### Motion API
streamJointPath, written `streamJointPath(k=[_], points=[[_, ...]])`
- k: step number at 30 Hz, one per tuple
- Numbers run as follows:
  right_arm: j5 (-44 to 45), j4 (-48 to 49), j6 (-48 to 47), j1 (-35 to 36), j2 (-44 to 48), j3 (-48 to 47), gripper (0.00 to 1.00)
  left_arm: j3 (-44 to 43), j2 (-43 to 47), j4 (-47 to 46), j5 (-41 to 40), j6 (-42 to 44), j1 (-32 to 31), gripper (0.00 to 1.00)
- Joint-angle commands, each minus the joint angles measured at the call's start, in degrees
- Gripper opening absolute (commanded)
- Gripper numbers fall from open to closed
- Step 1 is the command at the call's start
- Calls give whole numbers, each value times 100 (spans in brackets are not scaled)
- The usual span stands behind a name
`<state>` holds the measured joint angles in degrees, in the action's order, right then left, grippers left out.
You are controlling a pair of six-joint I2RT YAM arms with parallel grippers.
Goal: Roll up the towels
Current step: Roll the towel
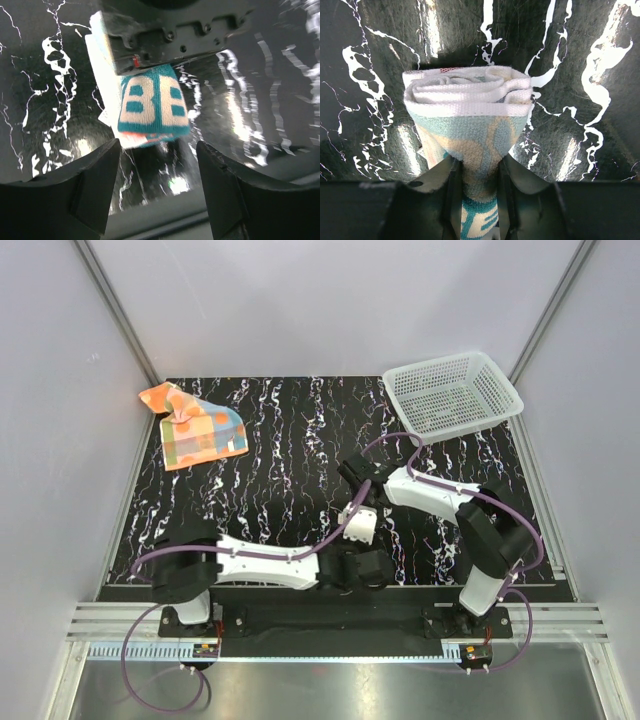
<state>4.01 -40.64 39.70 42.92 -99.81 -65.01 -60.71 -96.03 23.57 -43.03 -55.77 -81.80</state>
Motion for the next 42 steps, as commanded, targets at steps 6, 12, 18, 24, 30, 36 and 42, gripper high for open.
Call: streamJointPath(k=[6, 12, 18, 24, 30, 36, 42], points=[[83, -427, -42, 147, -320, 41, 3, -925, -829, 315, -935, 444, -47, 70], [-40, -365, -24, 182, -372, 59, 3, -1144, -1154, 393, -1050, 602, -47, 76], [-93, -409, -24, 226, -373, 50, 3, -1549, -1743, 955, -1208, 357, -3, 78], [-190, -418, -24, 217, -302, 94, 2, -1225, -1788, 703, -770, 329, 383, 61], [-383, -339, -24, 226, -171, 226, 3, -882, -1753, 430, -410, 382, 648, 22], [-436, -497, -24, 191, 31, 147, 44, -434, -1489, 95, -4, 304, 753, 0], [-735, -427, -278, -581, 339, 68, 78, -170, -1199, -11, 180, 198, 753, 0]])
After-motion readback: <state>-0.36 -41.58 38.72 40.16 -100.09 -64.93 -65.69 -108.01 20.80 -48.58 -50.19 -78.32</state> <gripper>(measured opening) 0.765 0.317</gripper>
